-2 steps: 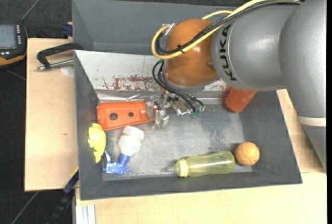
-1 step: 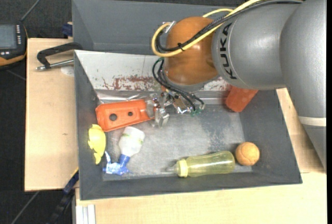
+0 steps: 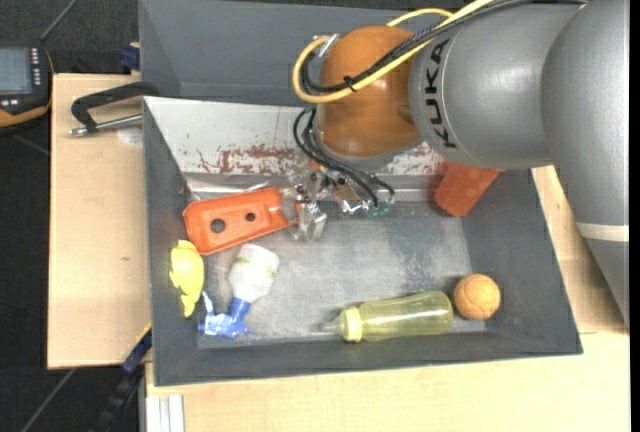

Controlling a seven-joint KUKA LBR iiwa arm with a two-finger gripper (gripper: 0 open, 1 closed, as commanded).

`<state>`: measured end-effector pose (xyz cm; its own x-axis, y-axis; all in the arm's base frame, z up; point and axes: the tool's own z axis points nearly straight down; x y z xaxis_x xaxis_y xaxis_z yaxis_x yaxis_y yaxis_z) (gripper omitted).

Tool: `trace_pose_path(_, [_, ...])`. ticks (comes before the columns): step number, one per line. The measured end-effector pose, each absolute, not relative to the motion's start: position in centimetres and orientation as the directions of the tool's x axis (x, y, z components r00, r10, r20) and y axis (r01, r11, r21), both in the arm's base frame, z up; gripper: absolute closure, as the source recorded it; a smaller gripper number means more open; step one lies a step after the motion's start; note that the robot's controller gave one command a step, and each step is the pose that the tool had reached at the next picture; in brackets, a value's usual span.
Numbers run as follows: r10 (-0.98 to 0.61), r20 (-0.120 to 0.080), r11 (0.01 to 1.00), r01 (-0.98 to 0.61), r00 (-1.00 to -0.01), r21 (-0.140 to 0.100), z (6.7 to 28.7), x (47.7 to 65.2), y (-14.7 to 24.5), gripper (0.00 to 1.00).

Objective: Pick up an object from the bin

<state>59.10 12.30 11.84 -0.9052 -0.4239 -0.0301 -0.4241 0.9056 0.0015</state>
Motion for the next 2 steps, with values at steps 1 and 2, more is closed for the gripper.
trace_pose_path(1, [-0.423, -0.032, 0.906, -0.423, -0.905, 0.0, 11.19, 59.65, 12.25, 1.0])
trace_pose_path(2, [-0.461, -0.034, 0.887, -0.461, -0.887, 0.0, 11.15, 59.86, 11.31, 1.0])
